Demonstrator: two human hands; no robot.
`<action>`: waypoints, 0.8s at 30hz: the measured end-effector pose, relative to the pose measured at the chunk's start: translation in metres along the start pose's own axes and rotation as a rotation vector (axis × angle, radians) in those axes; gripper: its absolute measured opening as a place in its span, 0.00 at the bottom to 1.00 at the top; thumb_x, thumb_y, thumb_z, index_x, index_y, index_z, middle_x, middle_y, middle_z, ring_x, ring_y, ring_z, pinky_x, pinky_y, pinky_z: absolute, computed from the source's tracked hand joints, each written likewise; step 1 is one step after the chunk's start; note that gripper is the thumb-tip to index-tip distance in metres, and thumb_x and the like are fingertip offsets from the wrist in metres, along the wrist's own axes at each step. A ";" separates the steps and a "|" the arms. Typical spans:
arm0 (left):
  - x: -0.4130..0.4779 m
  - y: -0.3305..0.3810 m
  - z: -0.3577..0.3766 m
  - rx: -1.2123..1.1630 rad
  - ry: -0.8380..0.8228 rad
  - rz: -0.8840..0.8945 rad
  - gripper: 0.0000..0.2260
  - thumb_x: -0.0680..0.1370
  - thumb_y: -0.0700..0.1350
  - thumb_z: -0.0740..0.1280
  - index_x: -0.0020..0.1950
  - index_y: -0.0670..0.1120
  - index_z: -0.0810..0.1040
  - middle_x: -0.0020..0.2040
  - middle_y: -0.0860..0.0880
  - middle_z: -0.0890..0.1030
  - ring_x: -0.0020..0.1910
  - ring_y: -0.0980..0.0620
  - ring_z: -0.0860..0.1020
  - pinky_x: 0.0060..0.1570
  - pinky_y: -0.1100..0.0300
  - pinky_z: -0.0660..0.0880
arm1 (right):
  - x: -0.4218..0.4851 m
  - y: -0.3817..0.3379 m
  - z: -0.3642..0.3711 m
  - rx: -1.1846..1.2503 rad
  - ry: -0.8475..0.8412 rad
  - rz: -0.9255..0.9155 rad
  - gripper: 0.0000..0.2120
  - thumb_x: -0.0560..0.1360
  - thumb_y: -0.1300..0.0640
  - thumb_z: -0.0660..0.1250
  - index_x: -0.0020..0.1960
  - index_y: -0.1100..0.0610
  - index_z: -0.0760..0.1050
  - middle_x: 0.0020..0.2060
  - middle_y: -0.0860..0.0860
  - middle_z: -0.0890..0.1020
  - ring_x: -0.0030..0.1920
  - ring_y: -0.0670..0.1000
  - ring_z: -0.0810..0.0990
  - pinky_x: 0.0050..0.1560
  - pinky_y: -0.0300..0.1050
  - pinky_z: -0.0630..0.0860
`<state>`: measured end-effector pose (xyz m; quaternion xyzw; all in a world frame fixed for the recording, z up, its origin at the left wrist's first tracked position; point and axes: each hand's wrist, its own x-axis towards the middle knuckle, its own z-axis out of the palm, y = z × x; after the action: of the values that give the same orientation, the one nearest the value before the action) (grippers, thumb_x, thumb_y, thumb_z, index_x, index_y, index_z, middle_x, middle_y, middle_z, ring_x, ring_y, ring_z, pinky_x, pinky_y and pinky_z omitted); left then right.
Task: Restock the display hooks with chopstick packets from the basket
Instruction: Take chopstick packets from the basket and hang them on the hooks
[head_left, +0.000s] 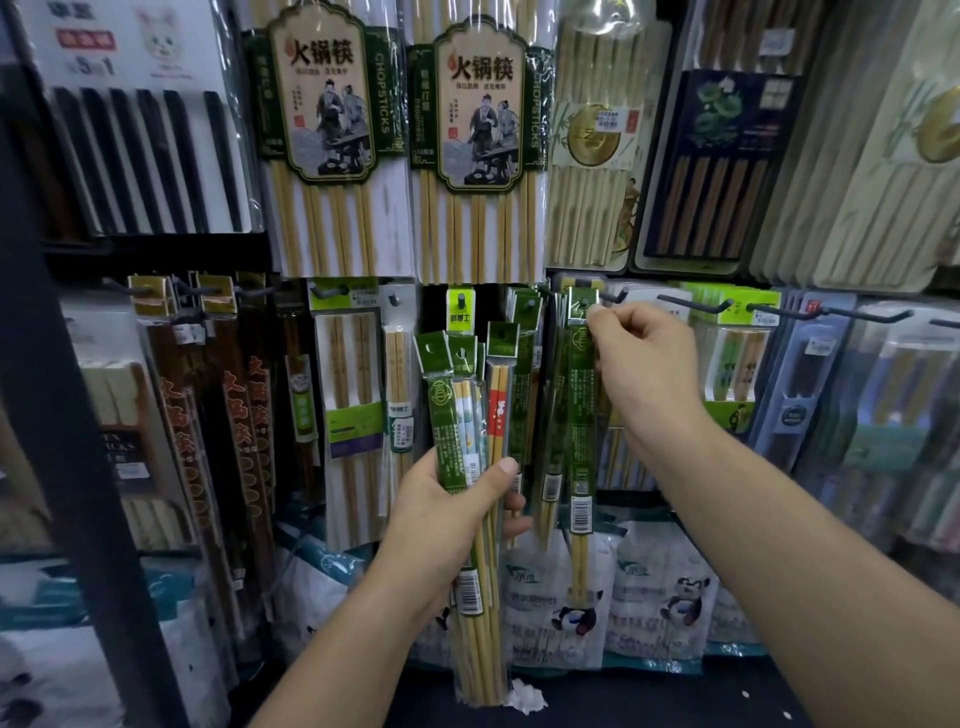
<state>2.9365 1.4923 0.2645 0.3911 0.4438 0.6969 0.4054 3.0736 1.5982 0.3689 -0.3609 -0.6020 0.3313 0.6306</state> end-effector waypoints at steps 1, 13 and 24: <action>0.000 0.000 0.000 -0.004 0.001 0.000 0.09 0.76 0.41 0.76 0.41 0.55 0.84 0.40 0.41 0.85 0.42 0.42 0.86 0.42 0.48 0.85 | 0.001 0.002 0.000 -0.003 -0.001 0.000 0.14 0.79 0.56 0.67 0.36 0.59 0.76 0.27 0.49 0.70 0.29 0.46 0.67 0.28 0.30 0.70; -0.003 0.003 0.003 0.010 -0.057 0.042 0.08 0.77 0.36 0.74 0.50 0.48 0.82 0.41 0.45 0.85 0.39 0.46 0.85 0.40 0.50 0.84 | -0.017 0.014 -0.003 -0.060 -0.017 -0.072 0.08 0.79 0.50 0.69 0.44 0.53 0.79 0.31 0.44 0.78 0.32 0.37 0.75 0.35 0.34 0.73; -0.003 0.000 0.006 -0.009 -0.158 0.074 0.11 0.71 0.44 0.77 0.50 0.56 0.83 0.49 0.46 0.87 0.49 0.43 0.86 0.45 0.49 0.84 | -0.042 0.009 0.004 0.133 -0.258 0.047 0.14 0.82 0.52 0.66 0.39 0.53 0.82 0.32 0.46 0.80 0.33 0.41 0.76 0.33 0.32 0.73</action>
<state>2.9431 1.4917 0.2658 0.4593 0.3926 0.6803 0.4148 3.0671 1.5668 0.3396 -0.2867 -0.6460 0.4287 0.5627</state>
